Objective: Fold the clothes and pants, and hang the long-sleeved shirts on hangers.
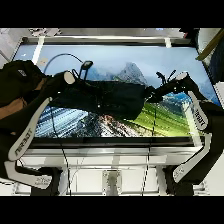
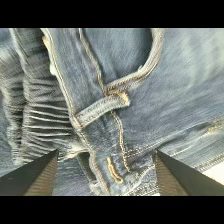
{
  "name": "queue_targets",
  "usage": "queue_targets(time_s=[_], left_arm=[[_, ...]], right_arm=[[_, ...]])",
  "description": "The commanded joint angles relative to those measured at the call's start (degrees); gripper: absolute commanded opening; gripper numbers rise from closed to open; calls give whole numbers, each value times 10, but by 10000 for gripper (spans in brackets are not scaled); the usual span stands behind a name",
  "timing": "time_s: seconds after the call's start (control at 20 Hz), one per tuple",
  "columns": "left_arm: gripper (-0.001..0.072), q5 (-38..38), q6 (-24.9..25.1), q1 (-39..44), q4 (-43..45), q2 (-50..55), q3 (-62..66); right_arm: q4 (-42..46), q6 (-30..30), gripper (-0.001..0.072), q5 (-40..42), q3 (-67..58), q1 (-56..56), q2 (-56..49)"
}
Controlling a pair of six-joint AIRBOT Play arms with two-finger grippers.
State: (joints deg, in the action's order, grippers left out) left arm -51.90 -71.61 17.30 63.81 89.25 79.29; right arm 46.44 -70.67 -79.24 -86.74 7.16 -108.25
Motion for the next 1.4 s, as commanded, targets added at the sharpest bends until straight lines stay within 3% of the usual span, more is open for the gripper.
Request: queue_targets(time_s=[0.0, 0.45, 0.5, 0.6, 0.65, 0.7, 0.75, 0.8, 1.05, 1.25, 1.35], left_arm=[[675, 9, -4, -38, 1, -65, 0], [675, 9, -4, -113, 1, -109, 0], [675, 9, -4, -113, 1, -107, 0], [649, 8, -4, -113, 1, -104, 0], [565, 8, -4, -113, 1, -104, 0], [377, 7, -4, -115, 2, -104, 0], [114, 4, -4, -116, 5, -104, 0], [18, -5, -2, -117, 5, -104, 0], [17, -80, -2, -96, 4, -114, 0], [17, -78, -2, -9, 0, -92, -1], [17, -32, -2, 53, 0, -52, -1]], right_arm=[[12, 14, 692, 9, 6, -4, -10], [-33, 42, 686, 78, 32, -40, -10], [-35, 42, 637, 82, 32, -51, -10], [-53, 44, 363, 80, 32, -71, -10], [-64, 44, 193, 66, 30, -76, -10], [-71, 44, 30, 46, 30, -79, -8], [-71, 44, 36, 18, 30, -78, -3], [-71, 44, 36, -16, 30, -72, 5], [-68, 27, 36, -133, 30, -7, 108], [-66, 12, 36, -139, 30, 47, 233], [-66, 27, 36, -68, 30, 51, 278]])
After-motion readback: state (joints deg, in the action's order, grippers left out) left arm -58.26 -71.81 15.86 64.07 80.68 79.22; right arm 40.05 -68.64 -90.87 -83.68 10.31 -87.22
